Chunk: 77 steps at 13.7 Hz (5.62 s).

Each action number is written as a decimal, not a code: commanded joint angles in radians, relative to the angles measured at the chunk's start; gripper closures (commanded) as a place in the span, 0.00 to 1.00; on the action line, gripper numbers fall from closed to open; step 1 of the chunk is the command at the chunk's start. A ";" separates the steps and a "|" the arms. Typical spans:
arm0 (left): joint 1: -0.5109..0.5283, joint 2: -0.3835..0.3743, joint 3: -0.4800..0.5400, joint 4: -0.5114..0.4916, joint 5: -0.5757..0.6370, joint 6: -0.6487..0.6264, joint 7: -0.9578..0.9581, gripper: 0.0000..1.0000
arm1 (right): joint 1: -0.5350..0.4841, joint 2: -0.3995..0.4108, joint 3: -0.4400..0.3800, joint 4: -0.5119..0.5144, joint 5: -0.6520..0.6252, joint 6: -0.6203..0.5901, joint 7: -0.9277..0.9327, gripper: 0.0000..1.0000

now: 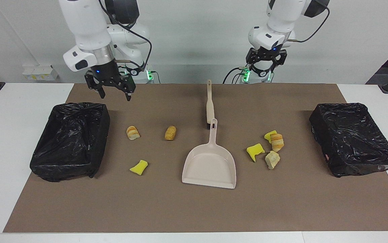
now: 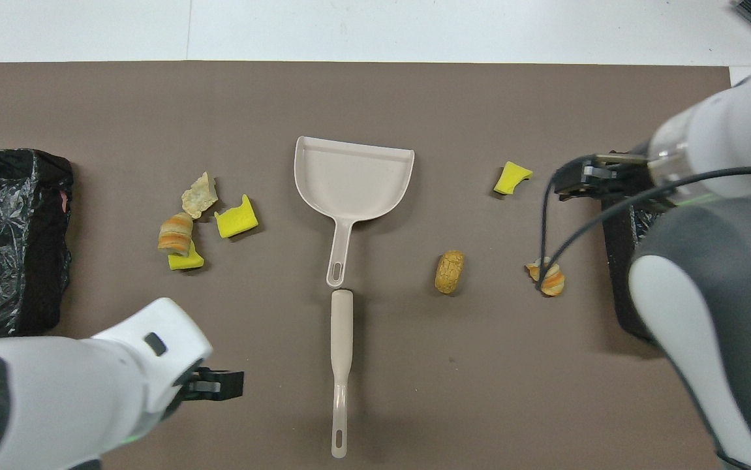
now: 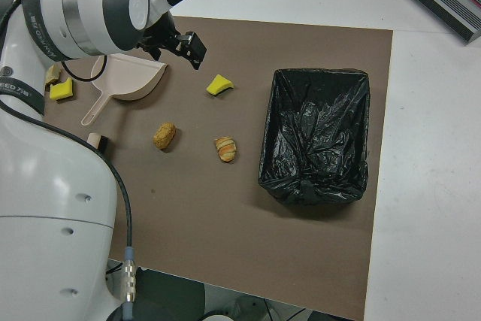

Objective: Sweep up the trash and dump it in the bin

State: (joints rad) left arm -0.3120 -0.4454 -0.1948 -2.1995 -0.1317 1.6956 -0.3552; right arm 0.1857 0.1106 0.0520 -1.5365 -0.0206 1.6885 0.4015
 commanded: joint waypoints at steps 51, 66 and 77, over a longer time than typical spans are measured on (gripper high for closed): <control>0.448 0.214 0.057 0.046 0.046 0.032 0.171 1.00 | 0.308 0.409 -0.004 0.041 -0.101 0.226 -1.272 1.00; 0.157 0.327 0.049 -0.121 -0.011 0.297 0.004 1.00 | 0.305 0.377 -0.001 -0.031 -0.182 0.214 -1.353 1.00; -0.183 0.382 0.046 -0.062 -0.265 0.449 -0.126 1.00 | 0.308 0.337 -0.001 -0.120 -0.160 0.292 -1.294 1.00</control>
State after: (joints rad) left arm -0.4380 -0.0751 -0.1634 -2.2910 -0.3522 2.1196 -0.4596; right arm 0.4963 0.4744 0.0440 -1.6183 -0.1824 1.9619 -0.9165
